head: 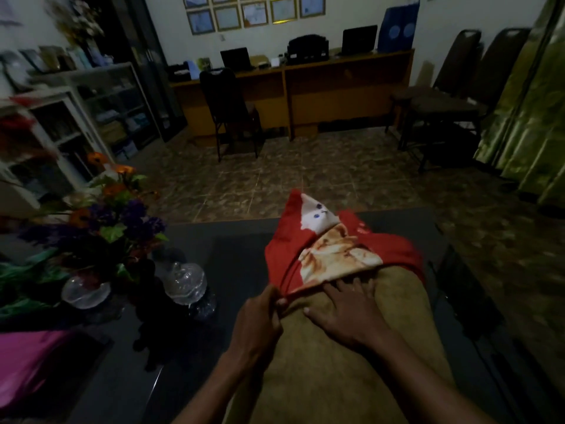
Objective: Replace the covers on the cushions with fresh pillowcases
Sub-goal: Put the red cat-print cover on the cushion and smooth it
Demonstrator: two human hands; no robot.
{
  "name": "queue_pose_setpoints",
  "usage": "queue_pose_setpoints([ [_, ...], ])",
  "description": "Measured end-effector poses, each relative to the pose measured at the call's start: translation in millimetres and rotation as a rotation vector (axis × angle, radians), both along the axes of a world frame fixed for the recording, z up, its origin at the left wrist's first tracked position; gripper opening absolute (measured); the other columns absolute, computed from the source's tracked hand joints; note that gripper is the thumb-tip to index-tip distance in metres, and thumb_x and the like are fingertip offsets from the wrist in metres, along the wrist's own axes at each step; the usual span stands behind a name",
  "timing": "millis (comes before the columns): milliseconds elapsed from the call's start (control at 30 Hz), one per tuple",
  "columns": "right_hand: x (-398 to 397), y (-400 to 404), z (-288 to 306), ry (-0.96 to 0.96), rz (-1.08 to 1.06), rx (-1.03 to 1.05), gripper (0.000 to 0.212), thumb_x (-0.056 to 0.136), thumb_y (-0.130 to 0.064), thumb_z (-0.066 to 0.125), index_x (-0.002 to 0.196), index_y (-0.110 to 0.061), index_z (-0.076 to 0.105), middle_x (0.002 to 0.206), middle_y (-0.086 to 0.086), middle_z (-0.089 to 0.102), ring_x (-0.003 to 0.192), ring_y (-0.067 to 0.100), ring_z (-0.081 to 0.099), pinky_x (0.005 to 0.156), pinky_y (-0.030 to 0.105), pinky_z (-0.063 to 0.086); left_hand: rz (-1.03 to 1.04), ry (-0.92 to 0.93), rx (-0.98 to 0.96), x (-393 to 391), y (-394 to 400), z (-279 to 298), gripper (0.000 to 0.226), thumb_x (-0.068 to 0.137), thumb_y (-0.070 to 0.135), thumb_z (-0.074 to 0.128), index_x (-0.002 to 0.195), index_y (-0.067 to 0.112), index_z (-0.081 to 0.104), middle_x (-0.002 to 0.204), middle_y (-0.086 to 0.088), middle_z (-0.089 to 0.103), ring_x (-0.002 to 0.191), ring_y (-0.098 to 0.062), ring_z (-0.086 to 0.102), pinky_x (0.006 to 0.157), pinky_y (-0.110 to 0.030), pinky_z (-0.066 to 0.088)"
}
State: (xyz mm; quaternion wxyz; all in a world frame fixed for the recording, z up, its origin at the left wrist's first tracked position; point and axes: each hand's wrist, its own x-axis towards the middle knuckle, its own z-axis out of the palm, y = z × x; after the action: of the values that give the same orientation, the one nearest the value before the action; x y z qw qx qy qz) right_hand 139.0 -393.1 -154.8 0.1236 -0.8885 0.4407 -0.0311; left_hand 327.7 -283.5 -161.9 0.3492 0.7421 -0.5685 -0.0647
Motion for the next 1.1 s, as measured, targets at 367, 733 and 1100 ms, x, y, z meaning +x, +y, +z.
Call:
queue_pose_setpoints([
  [367, -6, 64, 2, -0.085, -0.193, -0.007, 0.075, 0.088, -0.077, 0.013, 0.157, -0.048, 0.016, 0.169, -0.014, 0.003, 0.156, 0.026, 0.001, 0.121, 0.059, -0.007, 0.003, -0.021, -0.005, 40, -9, -7, 0.015, 0.081, 0.035, 0.074, 0.092, 0.029, 0.065, 0.097, 0.016, 0.052, 0.088, -0.005, 0.056, 0.077, -0.028, 0.052],
  [733, 2, 43, 0, -0.054, -0.118, 0.082, 0.060, 0.099, -0.068, 0.027, 0.153, -0.042, 0.035, 0.168, -0.005, 0.018, 0.156, 0.029, 0.001, 0.121, 0.059, -0.007, -0.113, -0.093, -0.038, 50, 49, -35, 0.017, 0.079, 0.032, 0.063, 0.070, 0.020, 0.056, 0.063, 0.012, 0.058, 0.055, -0.008, 0.055, 0.062, -0.037, 0.047],
  [1100, -86, 13, -1, -0.342, -0.704, 0.309, 0.102, 0.074, -0.087, 0.050, 0.158, -0.036, 0.026, 0.166, 0.003, 0.023, 0.149, 0.034, 0.025, 0.120, 0.055, 0.021, -0.313, -0.159, 0.058, -46, -32, 55, 0.038, 0.087, 0.031, 0.069, 0.124, 0.027, 0.065, 0.129, 0.004, 0.061, 0.116, -0.013, 0.057, 0.098, -0.032, 0.048],
])
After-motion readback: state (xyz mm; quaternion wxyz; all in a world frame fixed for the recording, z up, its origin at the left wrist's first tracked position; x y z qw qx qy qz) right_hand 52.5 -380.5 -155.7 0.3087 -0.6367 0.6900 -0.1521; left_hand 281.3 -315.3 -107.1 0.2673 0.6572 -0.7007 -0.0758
